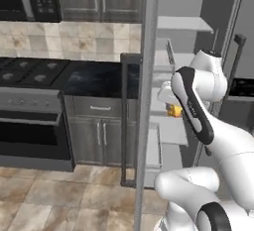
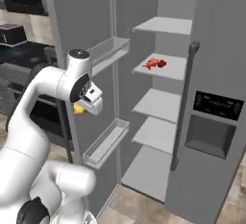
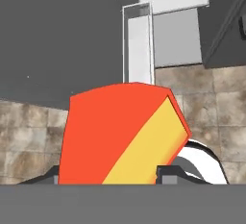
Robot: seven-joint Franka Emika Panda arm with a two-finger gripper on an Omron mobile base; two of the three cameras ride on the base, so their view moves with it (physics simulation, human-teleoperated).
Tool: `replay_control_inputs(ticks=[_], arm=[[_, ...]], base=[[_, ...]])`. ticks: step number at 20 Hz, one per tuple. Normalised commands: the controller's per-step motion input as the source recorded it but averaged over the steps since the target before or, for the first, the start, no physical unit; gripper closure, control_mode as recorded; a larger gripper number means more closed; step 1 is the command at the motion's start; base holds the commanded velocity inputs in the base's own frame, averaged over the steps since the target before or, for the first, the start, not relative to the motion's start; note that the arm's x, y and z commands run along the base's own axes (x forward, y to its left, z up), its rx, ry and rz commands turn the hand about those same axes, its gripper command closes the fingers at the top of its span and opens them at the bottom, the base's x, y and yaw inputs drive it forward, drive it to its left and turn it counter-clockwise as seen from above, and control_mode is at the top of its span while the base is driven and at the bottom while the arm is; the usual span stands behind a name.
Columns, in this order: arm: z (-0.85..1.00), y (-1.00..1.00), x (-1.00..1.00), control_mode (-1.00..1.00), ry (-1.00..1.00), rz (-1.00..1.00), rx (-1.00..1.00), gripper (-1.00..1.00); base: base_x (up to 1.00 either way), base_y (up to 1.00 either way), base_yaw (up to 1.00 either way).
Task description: Take the cheese, fish, and bell pepper from the fridge and place them on the plate on the dining counter to create an appetizer plate.
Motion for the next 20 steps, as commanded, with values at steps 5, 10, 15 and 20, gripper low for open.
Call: replay_control_inputs(ticks=[5,10,15,20], arm=[[0.00,0.00,0.00,1.00,0.00,0.00,0.00,1.00],[0.00,0.00,0.00,1.00,0.00,0.00,0.00,1.00],[0.00,0.00,0.00,1.00,0.00,0.00,0.00,1.00],[0.00,0.00,0.00,1.00,0.00,0.00,0.00,1.00]], base=[[-0.34,0.00,0.89],[-0.28,0.00,0.87],[-0.15,0.00,0.87],[0.00,0.00,0.85]])
